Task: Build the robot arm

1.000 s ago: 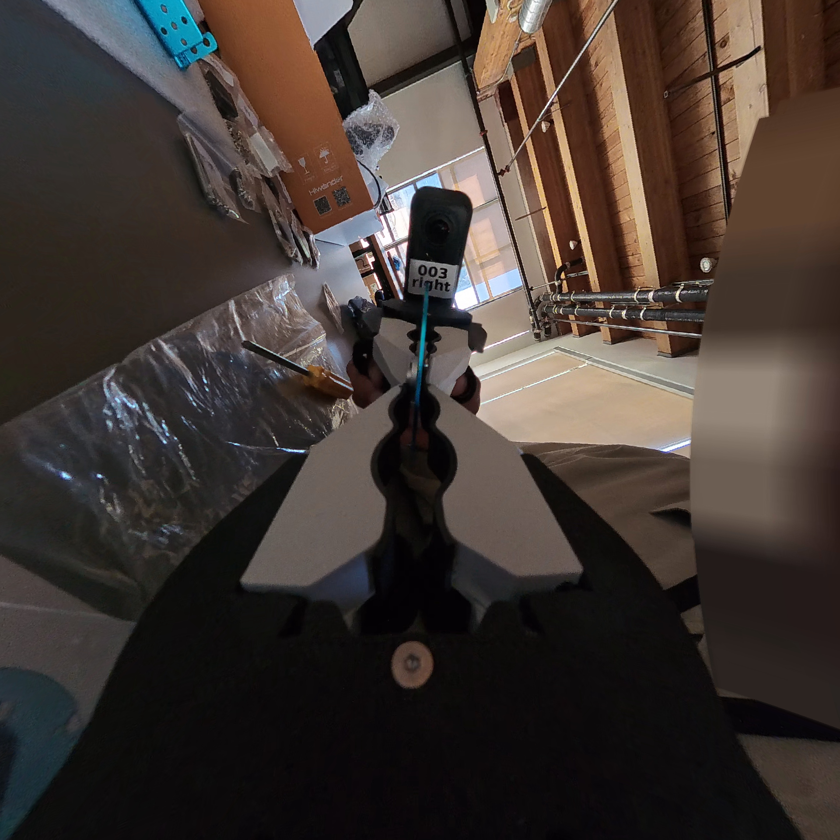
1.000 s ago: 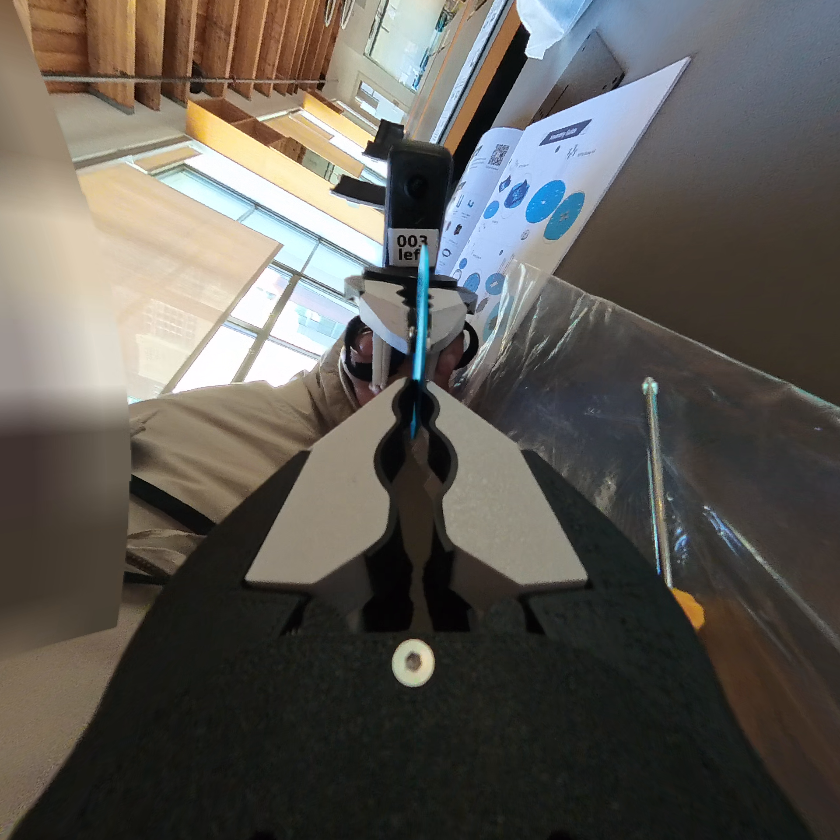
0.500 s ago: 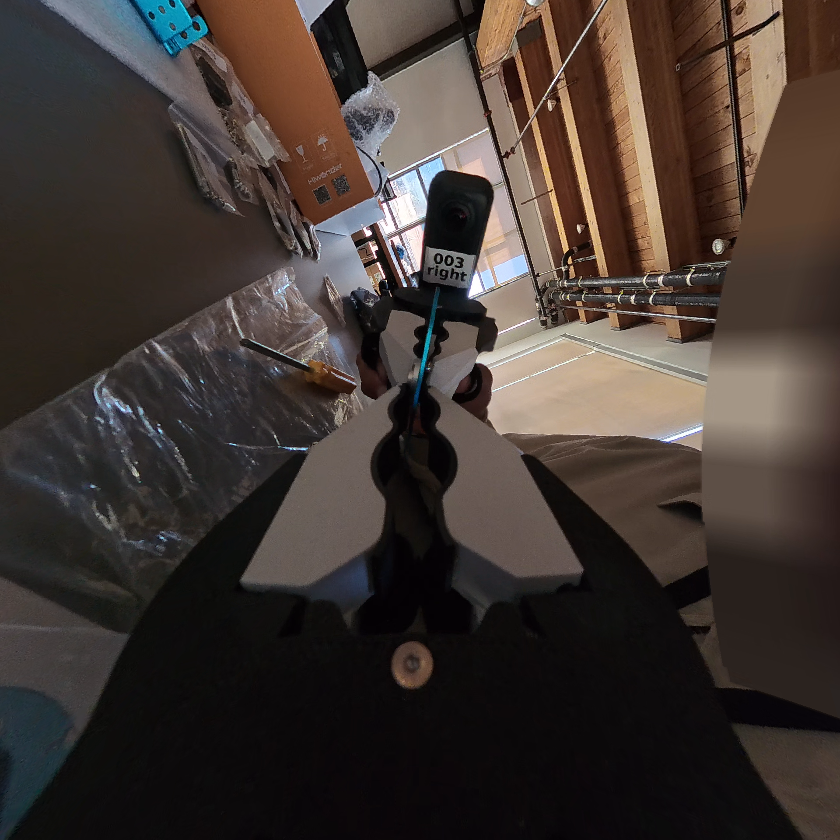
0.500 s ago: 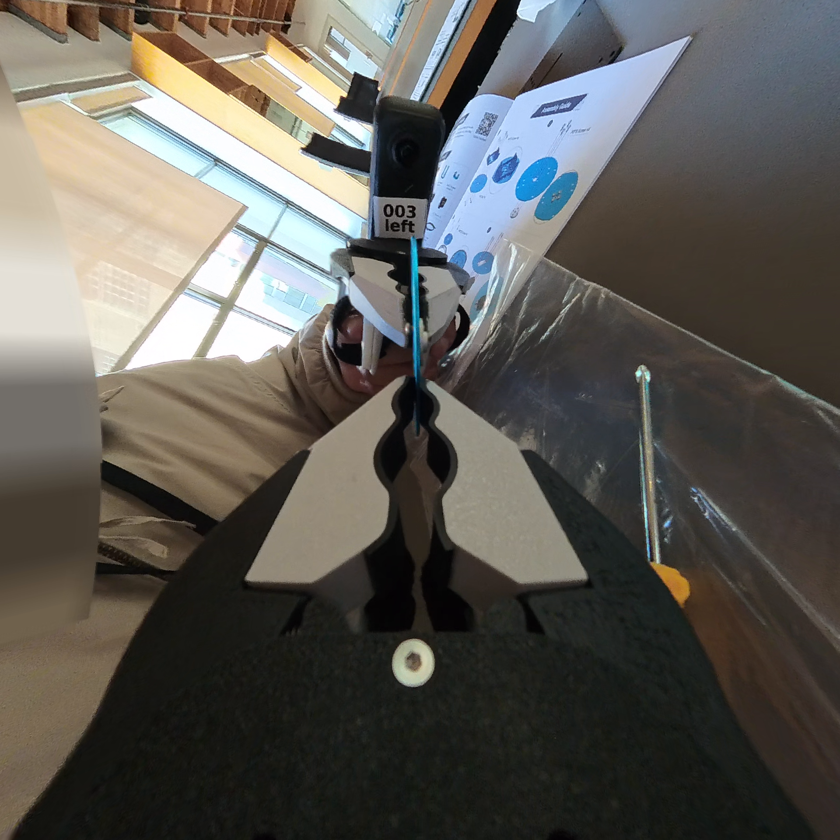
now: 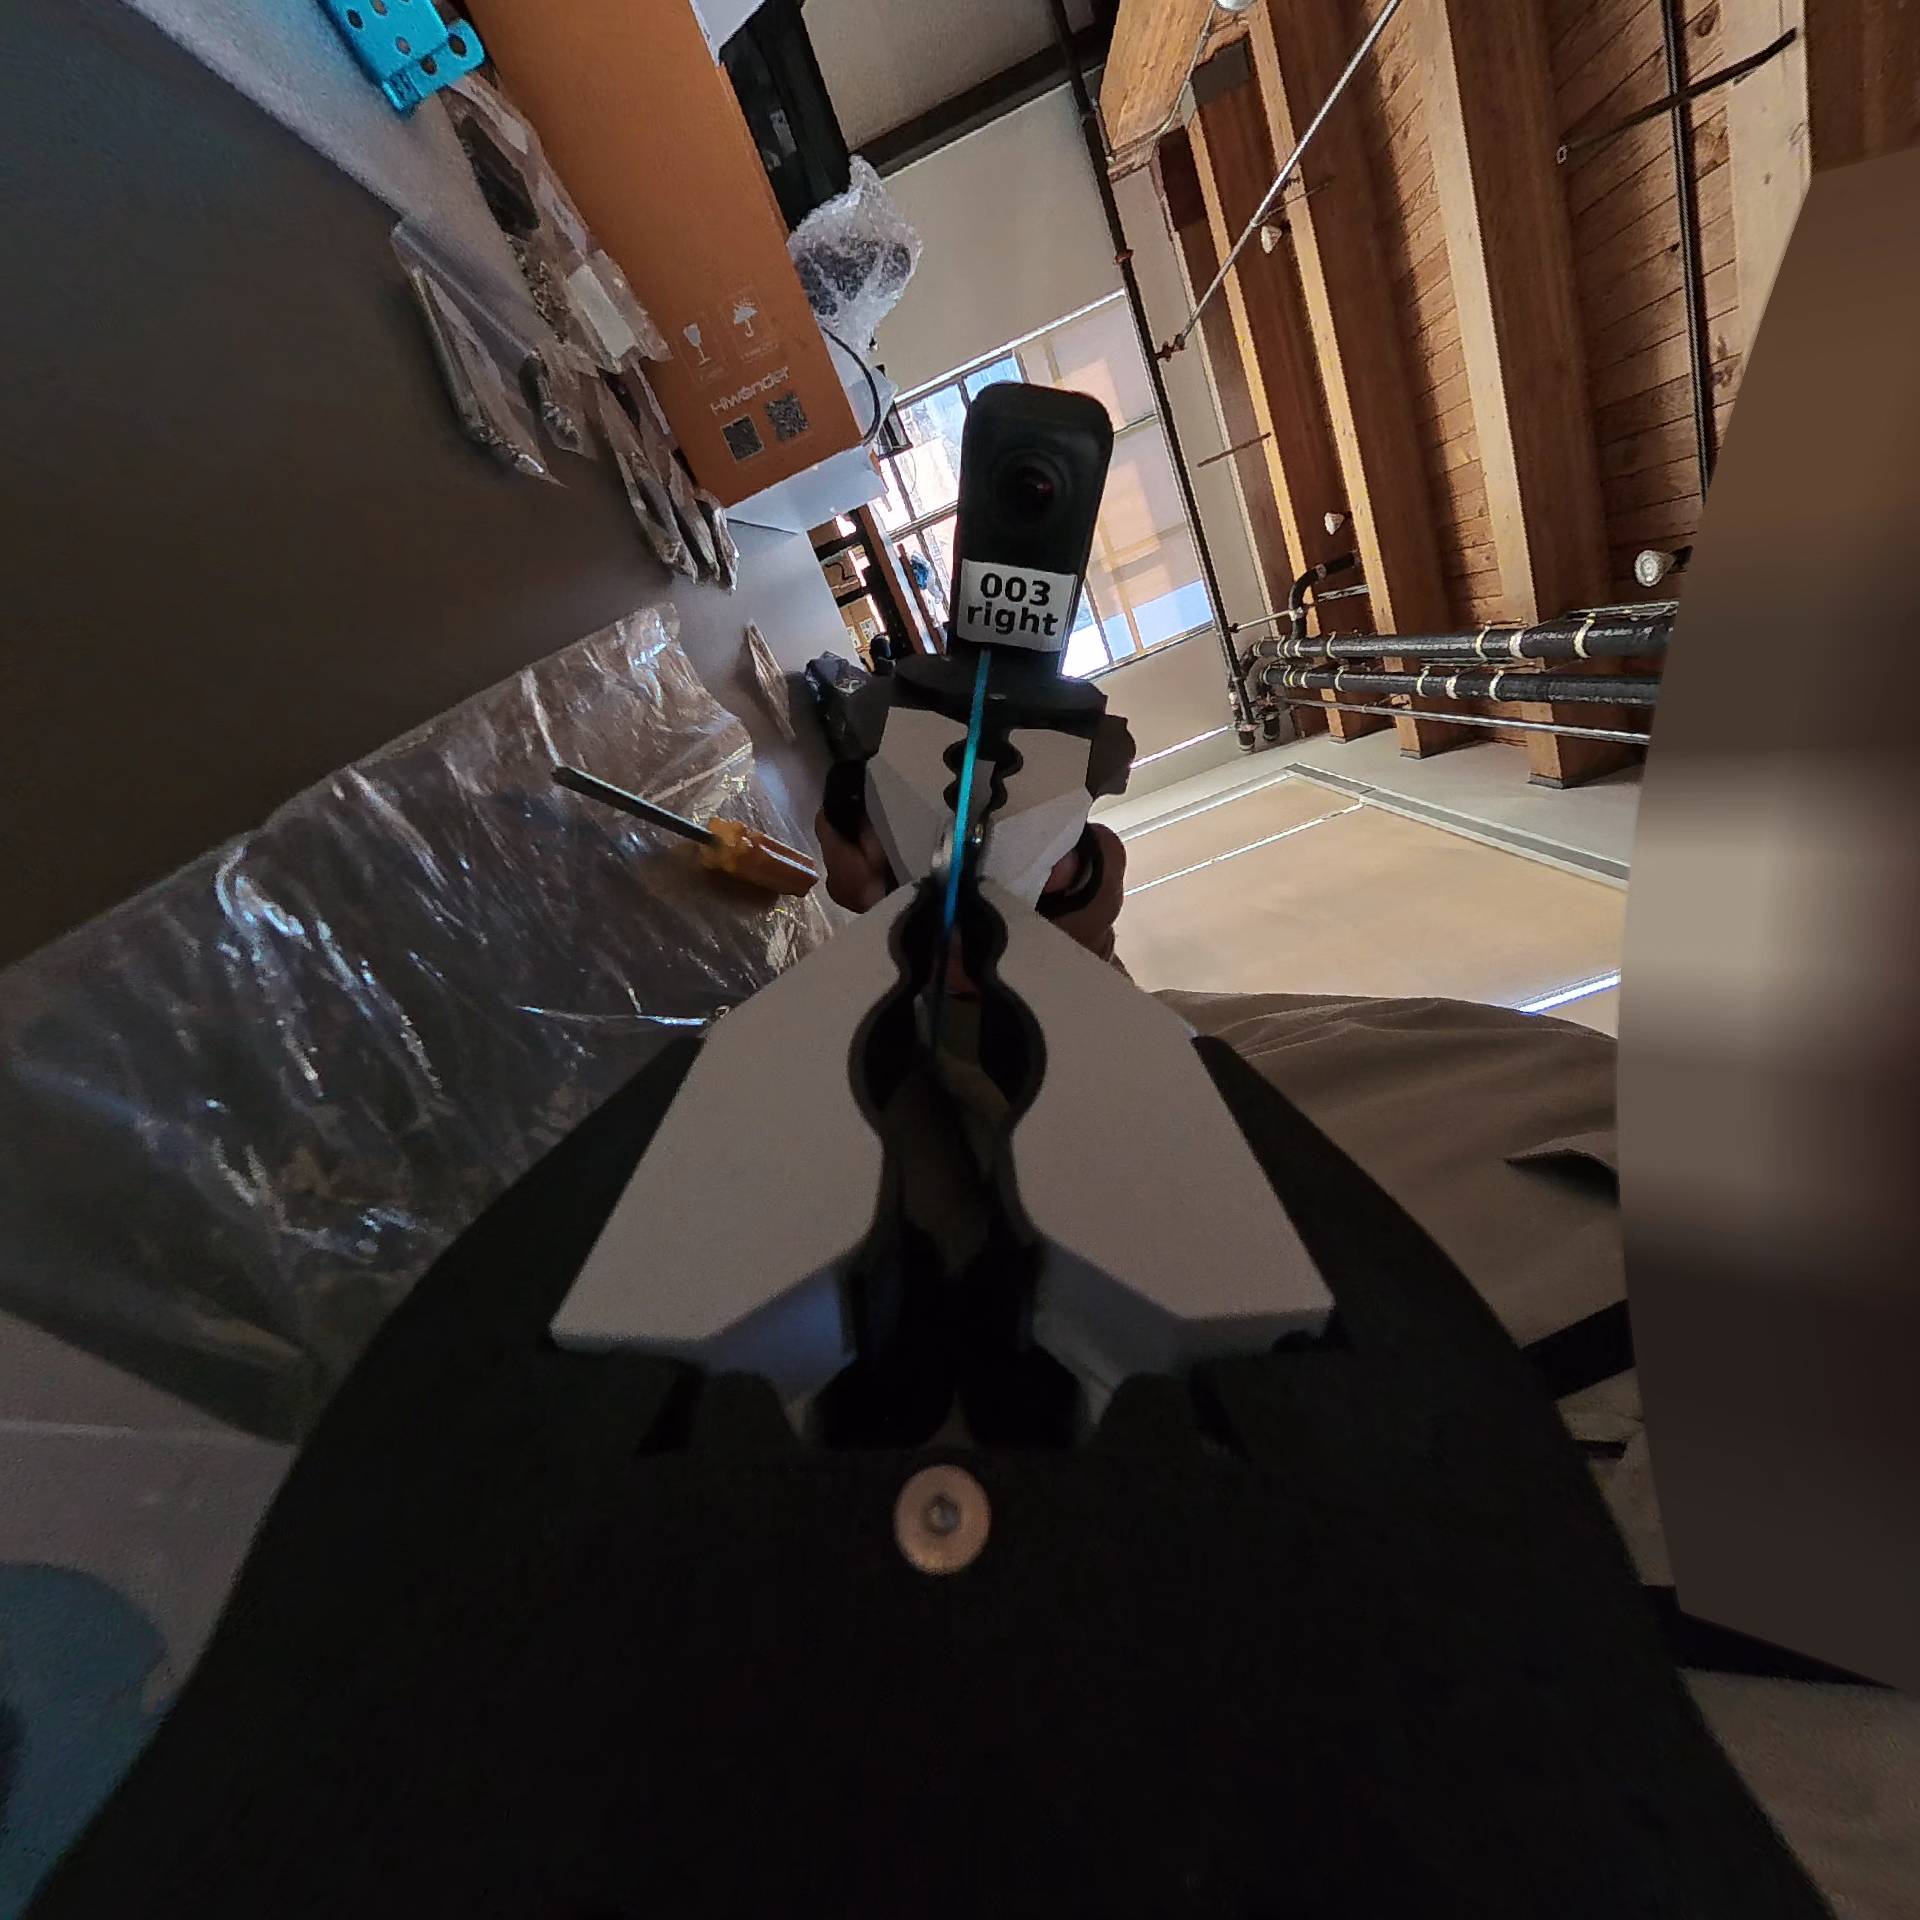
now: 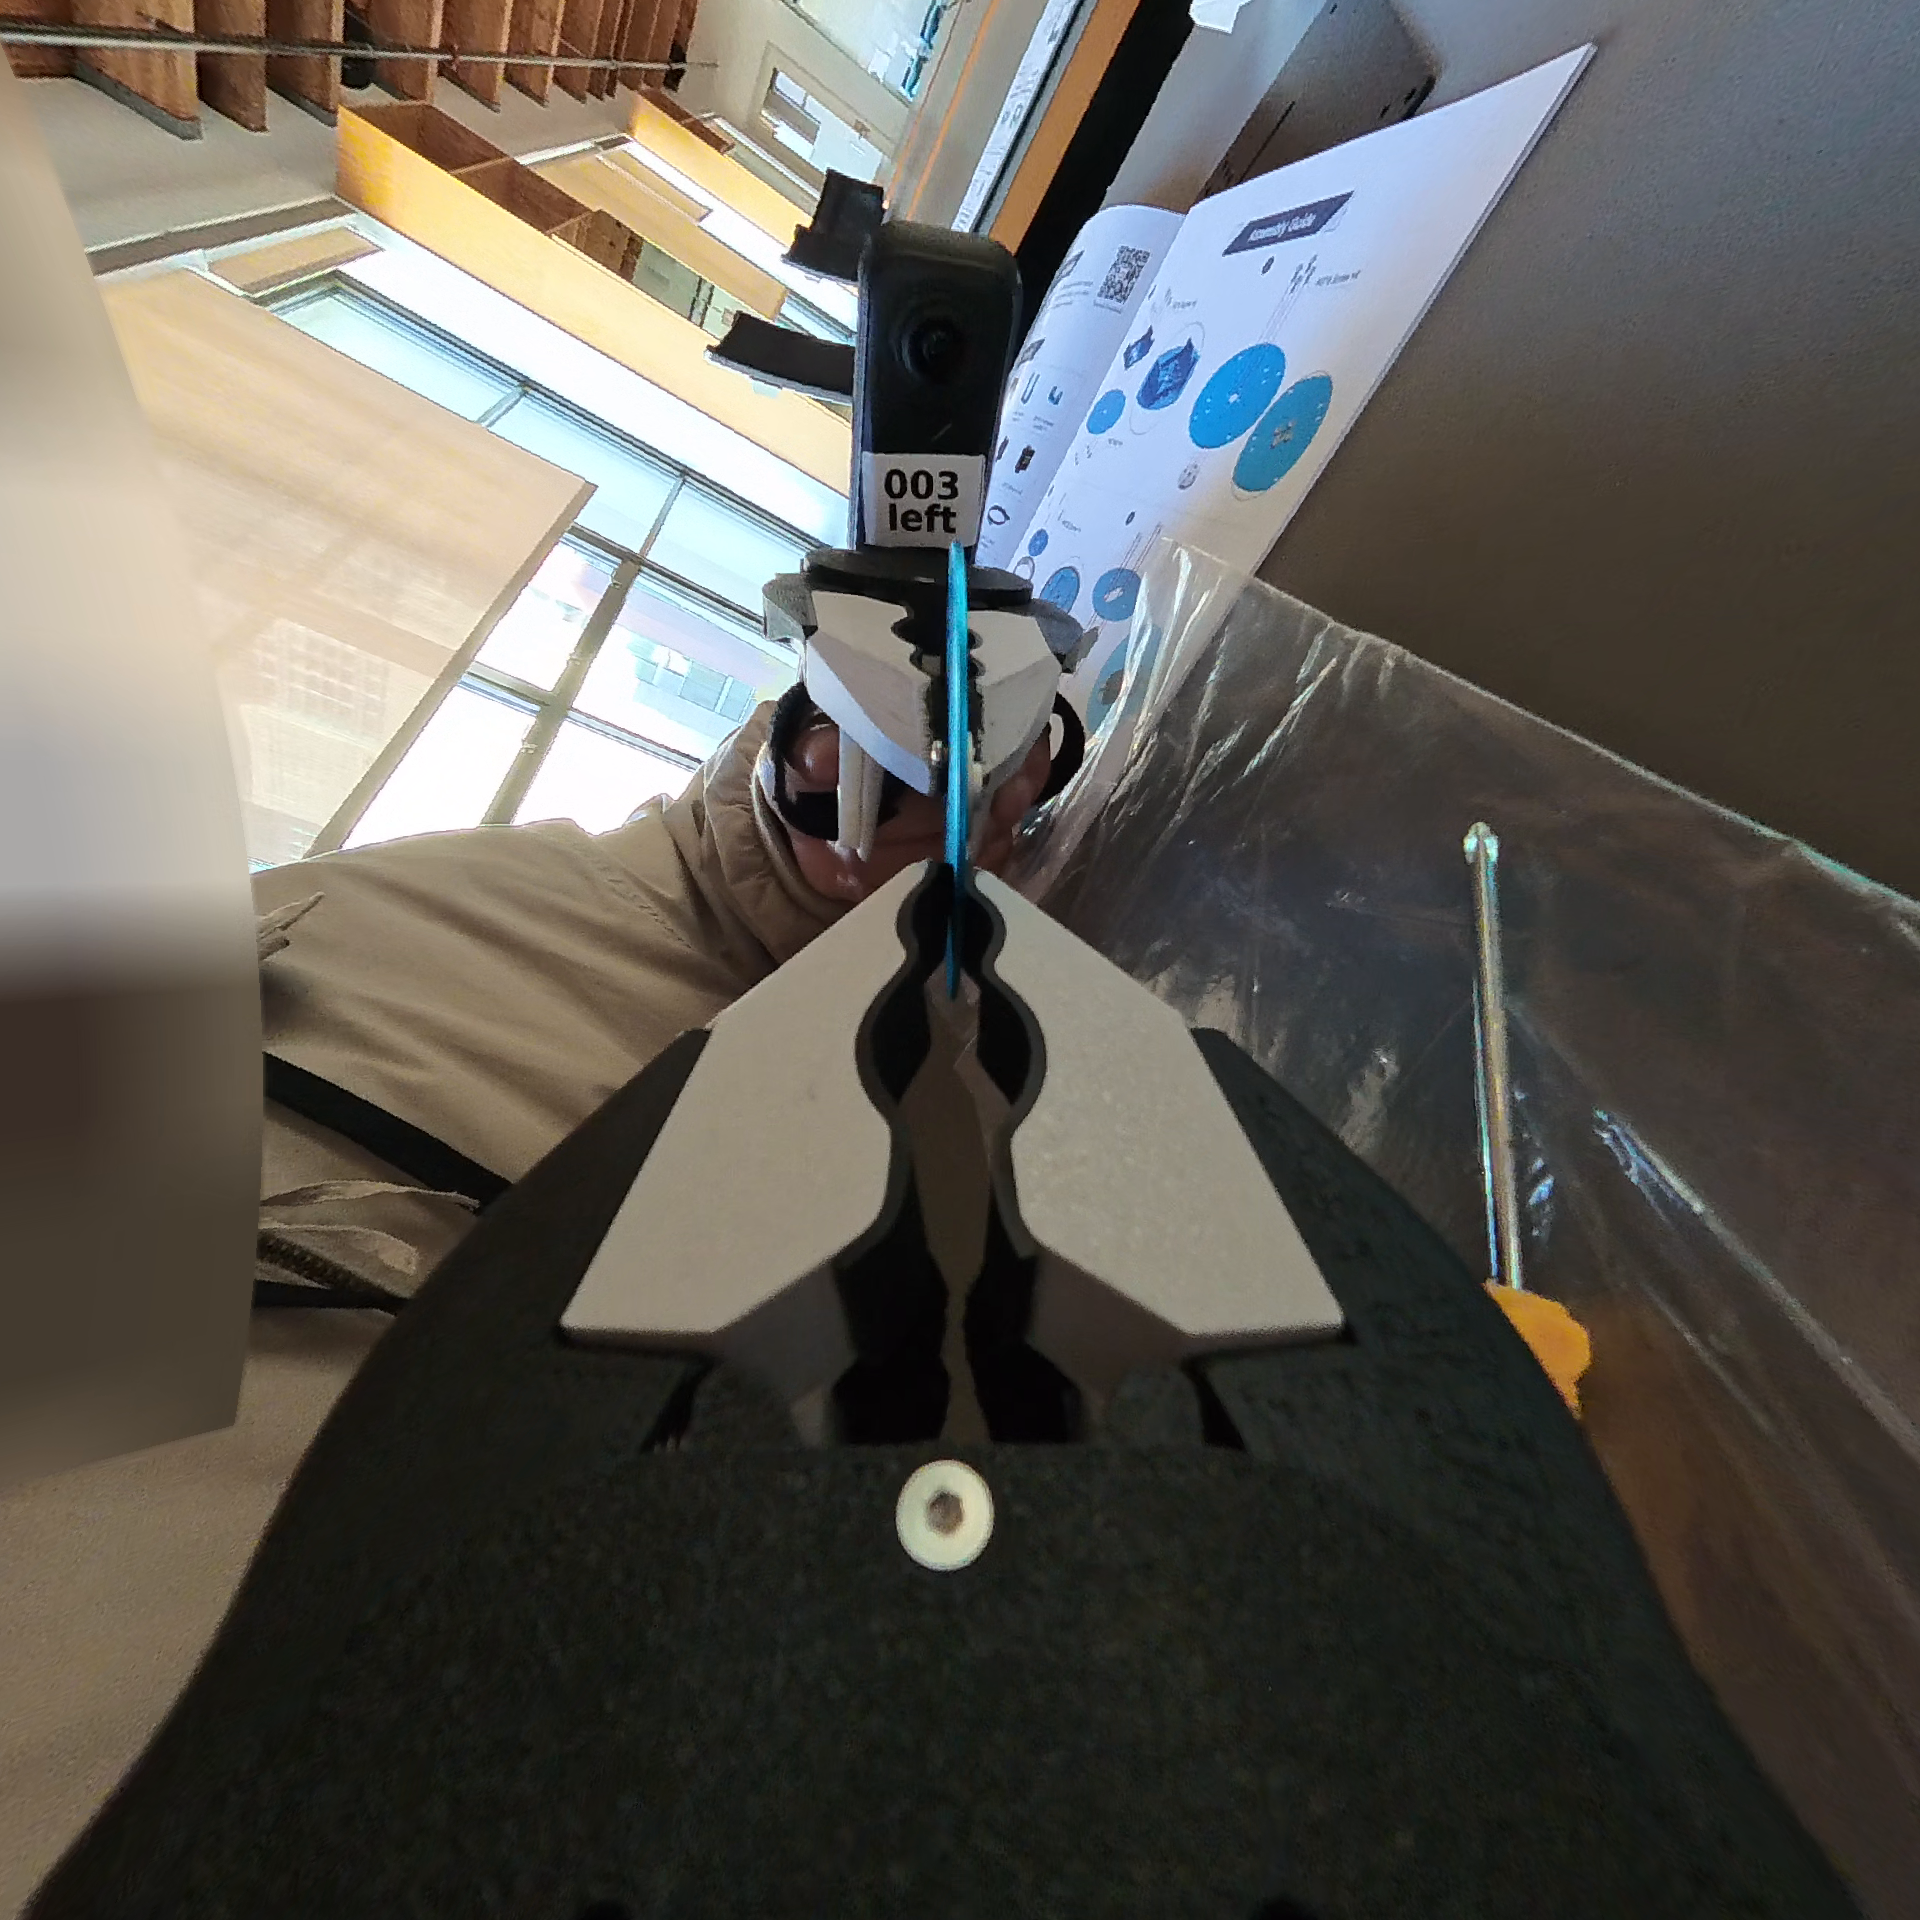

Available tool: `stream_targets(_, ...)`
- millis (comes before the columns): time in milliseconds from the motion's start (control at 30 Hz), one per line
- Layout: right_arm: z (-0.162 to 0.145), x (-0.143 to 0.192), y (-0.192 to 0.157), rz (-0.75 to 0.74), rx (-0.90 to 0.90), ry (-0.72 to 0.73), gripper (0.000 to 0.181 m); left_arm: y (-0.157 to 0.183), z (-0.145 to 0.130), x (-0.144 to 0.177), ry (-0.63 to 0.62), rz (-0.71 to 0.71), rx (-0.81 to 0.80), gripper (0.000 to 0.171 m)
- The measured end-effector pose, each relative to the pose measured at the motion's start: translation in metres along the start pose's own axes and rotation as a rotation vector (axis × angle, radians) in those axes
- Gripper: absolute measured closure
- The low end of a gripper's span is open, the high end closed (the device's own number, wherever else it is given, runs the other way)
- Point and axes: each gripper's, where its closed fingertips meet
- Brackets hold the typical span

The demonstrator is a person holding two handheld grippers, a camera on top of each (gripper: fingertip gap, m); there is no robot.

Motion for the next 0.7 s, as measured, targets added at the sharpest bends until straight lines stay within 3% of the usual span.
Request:
stream_targets(467,0.0028,0.0004,-0.0045,0.014,0.016,0.009,0.181,0.0054,0.0018,-0.0008,0.012,-0.017,-0.03,0.168)
stream_targets(700,0.0047,0.0004,0.0045,-0.052,0.128,0.015,0.174,-0.0003,0.0029,0.0001,0.019,0.007,-0.027,0.168)
Point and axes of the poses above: each gripper's, where its closed fingertips meet, x back along the fingers, z out of its top, y = z × x across the jaws, and after that the axes turned 12 degrees about y, right-handed
